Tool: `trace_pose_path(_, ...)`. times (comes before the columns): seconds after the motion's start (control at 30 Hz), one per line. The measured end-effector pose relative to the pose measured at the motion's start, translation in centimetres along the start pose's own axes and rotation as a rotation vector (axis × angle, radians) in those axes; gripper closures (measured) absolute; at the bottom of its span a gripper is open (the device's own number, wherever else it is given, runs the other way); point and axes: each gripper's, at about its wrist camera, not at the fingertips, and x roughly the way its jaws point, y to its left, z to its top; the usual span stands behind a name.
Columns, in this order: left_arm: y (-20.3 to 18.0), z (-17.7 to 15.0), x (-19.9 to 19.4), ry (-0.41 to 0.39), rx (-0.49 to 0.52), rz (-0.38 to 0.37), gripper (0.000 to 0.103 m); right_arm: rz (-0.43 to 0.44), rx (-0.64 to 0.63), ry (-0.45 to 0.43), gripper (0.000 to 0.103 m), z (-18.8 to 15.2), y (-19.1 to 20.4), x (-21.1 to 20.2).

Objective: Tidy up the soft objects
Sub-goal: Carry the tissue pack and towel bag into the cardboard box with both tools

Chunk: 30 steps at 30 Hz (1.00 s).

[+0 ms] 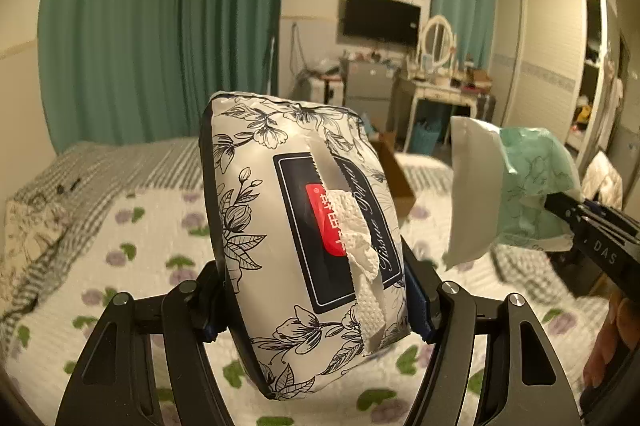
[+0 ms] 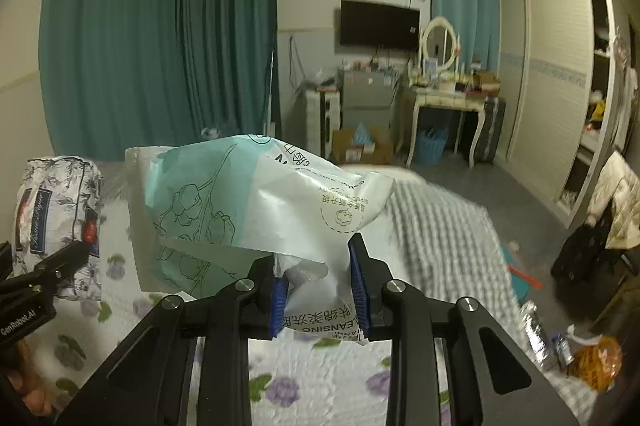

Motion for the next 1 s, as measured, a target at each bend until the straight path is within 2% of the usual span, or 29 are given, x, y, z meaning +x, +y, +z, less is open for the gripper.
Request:
trace_pose_path(0.27,-0.2,6.4,-1.2,-0.093,0.002,-0.047,0.035,-0.03,-0.029,-0.123,0.075,6.6,-0.2,-2.6)
trace_pose_path(0.5,-0.1,11.1,0.5,-0.164,0.022,-0.072,0.035,-0.045,-0.056,-0.173,0.075,11.1,1.2,-1.2)
trace_pose_path(0.77,0.6,14.8,6.2,-0.174,0.038,-0.082,0.035,-0.026,-0.075,-0.163,0.075,14.0,3.0,6.0)
trace_pose_path(1.0,1.7,15.2,14.2,-0.086,-0.009,-0.093,0.035,-0.041,-0.107,-0.101,0.074,14.4,3.9,15.0)
